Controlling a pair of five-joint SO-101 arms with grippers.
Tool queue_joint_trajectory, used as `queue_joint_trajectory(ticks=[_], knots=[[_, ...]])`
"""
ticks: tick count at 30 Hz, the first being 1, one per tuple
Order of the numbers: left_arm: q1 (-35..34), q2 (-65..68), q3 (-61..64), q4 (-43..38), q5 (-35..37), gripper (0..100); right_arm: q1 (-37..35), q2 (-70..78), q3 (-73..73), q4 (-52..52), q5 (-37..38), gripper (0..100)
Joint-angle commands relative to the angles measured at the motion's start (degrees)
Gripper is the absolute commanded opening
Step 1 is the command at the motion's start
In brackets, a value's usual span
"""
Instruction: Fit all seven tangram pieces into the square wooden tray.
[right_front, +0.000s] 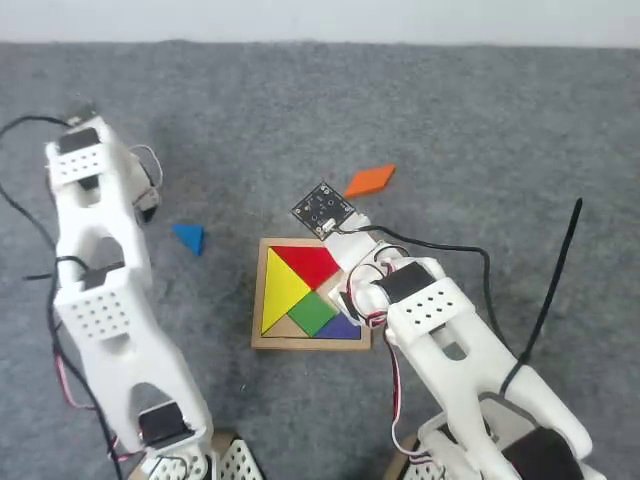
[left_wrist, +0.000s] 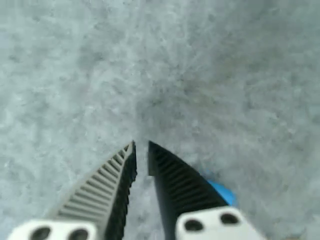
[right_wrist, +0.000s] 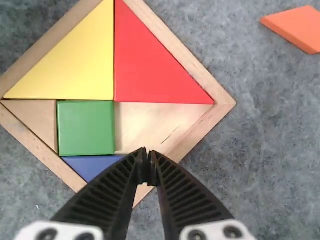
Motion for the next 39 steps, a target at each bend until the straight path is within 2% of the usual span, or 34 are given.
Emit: queue_joint_trajectory(ticks=[1,8,14,18,22,25,30,35,39], knots=[[1.2,0.7,-1.8,-1.7,-3.1,1,0.7,-2.2,-1.3,0.6,-0.7,0.7],[3.1,-2.7,-1.6,-0.4,-8.9,1,0.7,-2.2,-1.3,0.6,-0.7,0.7],[9.2,-3.4,-1.4,-0.7,-18.7,1,0.7,-2.3,-1.3,0.6,-0.7,0.7],[11.3,-1.2,-1.7,-1.9,-19.7,1,0.7,-2.3,-1.3,0.6,-0.7,0.7],[10.1,-0.1,-1.4,-1.9,-19.6,1,0.7,-2.3,-1.3,0.6,-0.7,0.7],[8.4,-0.4,-1.5,1.8,-20.7,1,0.7,-2.3,-1.3,0.6,-0.7,0.7],[7.5,-1.8,-1.3,8.6,-28.0,1,0.7,-2.3,-1.3,0.6,-0.7,0.7],[9.9,-1.9,-0.6,10.5,-32.0,1,0.7,-2.3,-1.3,0.6,-0.7,0.7],[13.4,-2.1,4.7,10.5,-36.3,1,0.7,-2.3,-1.3,0.6,-0.7,0.7]])
